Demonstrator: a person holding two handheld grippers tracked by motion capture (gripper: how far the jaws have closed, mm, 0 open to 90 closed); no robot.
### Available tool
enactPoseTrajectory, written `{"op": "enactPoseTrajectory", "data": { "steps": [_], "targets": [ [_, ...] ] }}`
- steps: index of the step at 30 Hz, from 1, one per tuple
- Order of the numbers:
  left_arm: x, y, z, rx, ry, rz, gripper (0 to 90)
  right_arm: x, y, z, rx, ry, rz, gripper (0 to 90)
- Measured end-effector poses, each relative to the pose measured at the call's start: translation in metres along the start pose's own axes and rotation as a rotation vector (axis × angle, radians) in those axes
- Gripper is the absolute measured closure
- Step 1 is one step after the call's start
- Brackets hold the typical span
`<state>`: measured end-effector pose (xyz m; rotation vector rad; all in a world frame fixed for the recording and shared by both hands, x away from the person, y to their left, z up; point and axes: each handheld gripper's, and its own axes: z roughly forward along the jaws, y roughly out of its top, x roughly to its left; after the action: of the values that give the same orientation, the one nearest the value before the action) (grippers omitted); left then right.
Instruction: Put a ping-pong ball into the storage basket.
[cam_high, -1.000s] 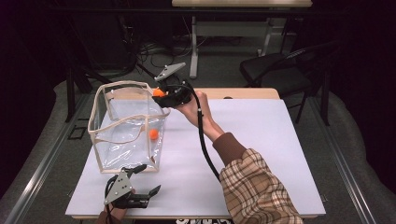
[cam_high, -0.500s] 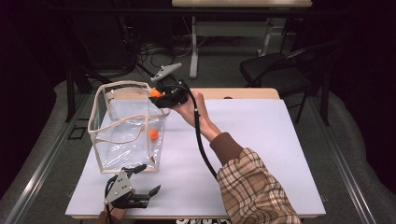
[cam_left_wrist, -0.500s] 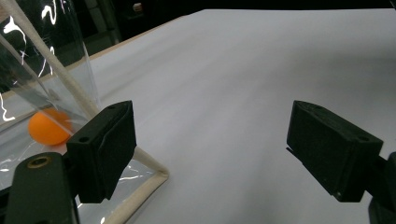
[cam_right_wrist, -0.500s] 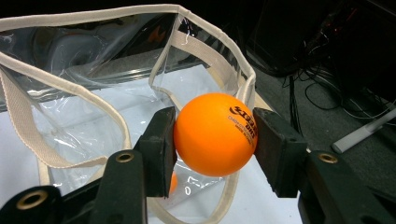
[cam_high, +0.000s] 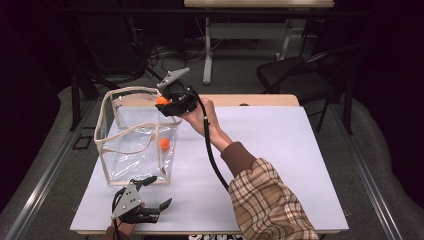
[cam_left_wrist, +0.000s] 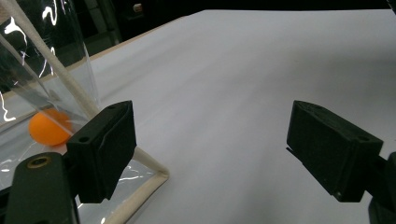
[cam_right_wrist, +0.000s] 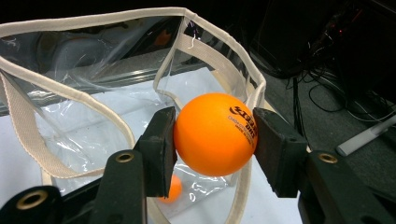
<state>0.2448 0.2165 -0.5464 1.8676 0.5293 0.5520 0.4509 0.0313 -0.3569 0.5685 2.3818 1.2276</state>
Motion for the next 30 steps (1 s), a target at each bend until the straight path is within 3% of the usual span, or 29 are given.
{"op": "enactPoseTrajectory", "data": {
  "steps": [21,30],
  "targets": [
    [0.0,0.0,0.0,-0.003,-0.005,-0.003,15.8,0.009,0.005,0.018,0.005,0.033,0.006,50.7],
    [0.0,0.0,-0.001,-0.004,-0.006,-0.003,15.8,0.014,0.003,0.029,0.038,0.053,0.004,50.7]
  ]
}}
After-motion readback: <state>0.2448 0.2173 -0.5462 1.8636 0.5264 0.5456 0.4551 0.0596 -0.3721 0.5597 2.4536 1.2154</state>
